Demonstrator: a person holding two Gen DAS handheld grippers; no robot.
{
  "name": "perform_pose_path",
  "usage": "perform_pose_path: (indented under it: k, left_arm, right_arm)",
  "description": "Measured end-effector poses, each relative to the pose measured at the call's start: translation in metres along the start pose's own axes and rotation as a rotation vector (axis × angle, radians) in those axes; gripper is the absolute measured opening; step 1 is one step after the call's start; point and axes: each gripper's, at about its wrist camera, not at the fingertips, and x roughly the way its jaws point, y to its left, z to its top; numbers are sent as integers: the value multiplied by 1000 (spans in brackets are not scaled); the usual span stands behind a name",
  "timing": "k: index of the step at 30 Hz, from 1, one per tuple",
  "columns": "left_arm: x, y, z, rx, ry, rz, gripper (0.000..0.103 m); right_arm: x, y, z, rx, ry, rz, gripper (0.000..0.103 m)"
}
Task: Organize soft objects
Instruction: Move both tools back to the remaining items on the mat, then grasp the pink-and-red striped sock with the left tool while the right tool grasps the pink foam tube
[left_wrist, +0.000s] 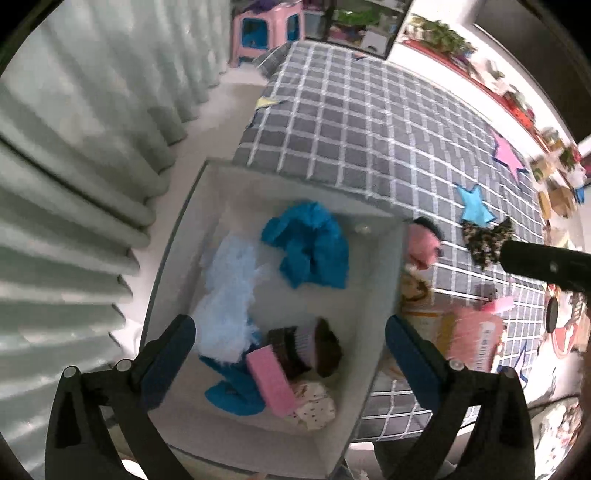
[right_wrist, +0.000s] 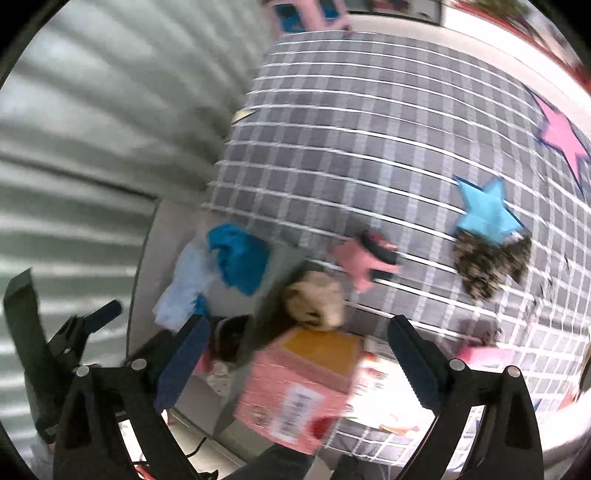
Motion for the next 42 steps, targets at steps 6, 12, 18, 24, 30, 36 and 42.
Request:
perform_pose_path:
  k: [6, 12, 18, 24, 30, 36, 42]
  left_arm:
    - [-15, -50, 19, 104, -12, -42, 103]
    - [-6, -114, 43, 212, 36, -58, 103]
    - [26, -172, 66, 287, 107, -31, 103]
    - [75, -212, 79, 364, 207, 45, 103]
    - [121, -231, 86, 394, 301, 119, 103]
    - [163, -231, 87, 391, 396, 195, 103]
    - [184, -231, 84, 381, 453, 217, 103]
  right_arm:
    - [-11, -77, -14, 130, -17, -45, 98]
    - [-4, -148, -40, 239, 7, -85, 98]
    - [13, -190, -62, 294, 48, -97, 98]
    - [37, -208, -71, 260, 77, -110, 98]
    - [64, -213, -72, 222, 103, -88, 98]
    - [88, -217, -66, 196, 134, -95, 98]
    - [93, -224, -68, 194, 153, -114, 74]
